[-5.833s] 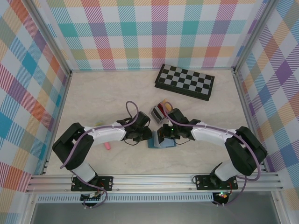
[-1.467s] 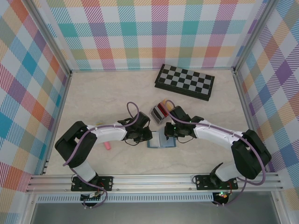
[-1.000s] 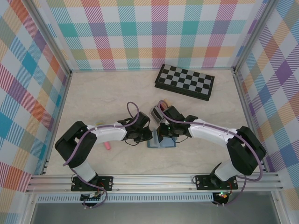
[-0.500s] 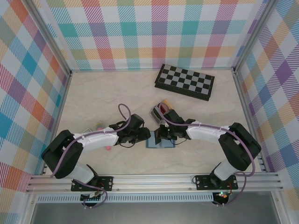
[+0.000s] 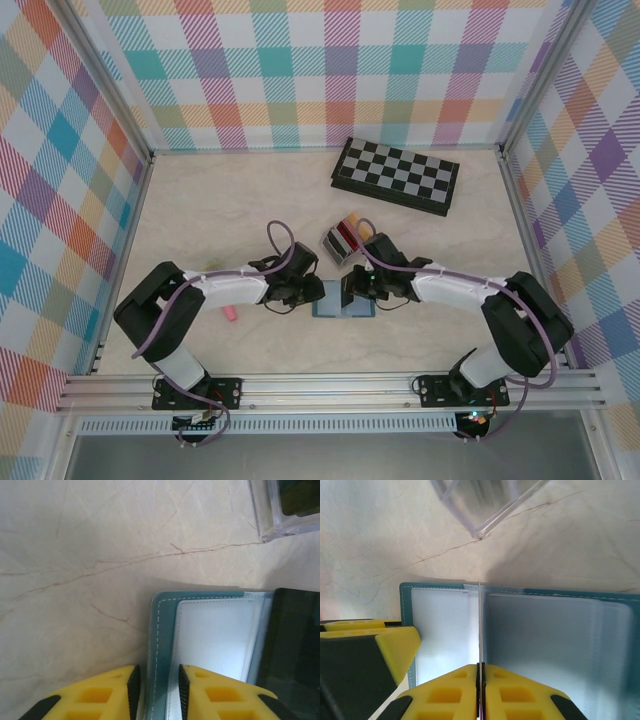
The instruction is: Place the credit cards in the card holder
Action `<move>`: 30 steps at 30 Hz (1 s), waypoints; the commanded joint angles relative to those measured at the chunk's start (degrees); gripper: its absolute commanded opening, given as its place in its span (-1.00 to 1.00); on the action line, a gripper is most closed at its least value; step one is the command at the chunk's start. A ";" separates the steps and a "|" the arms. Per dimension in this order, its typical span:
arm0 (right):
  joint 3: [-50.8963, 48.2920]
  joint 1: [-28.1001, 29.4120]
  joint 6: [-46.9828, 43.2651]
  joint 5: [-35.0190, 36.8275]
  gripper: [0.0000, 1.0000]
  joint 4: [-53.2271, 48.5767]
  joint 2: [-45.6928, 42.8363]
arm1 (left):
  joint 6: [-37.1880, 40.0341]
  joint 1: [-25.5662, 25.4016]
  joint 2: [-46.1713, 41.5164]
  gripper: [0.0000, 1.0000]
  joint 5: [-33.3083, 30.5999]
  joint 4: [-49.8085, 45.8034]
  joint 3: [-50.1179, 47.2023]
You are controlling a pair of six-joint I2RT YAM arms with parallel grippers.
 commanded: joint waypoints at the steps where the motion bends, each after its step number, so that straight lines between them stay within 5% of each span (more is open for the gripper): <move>1: -1.70 -0.55 0.10 -0.90 -0.77 0.50 -1.43 | 0.84 0.19 2.31 -0.48 1.64 0.45 0.79; 9: -5.66 -0.55 2.71 -6.11 -0.77 11.22 0.97 | 1.03 0.17 2.62 -0.53 1.96 0.28 0.52; 30: -10.04 1.17 5.95 -9.00 -0.81 13.64 3.45 | -0.74 0.06 2.40 -0.56 1.46 0.56 0.12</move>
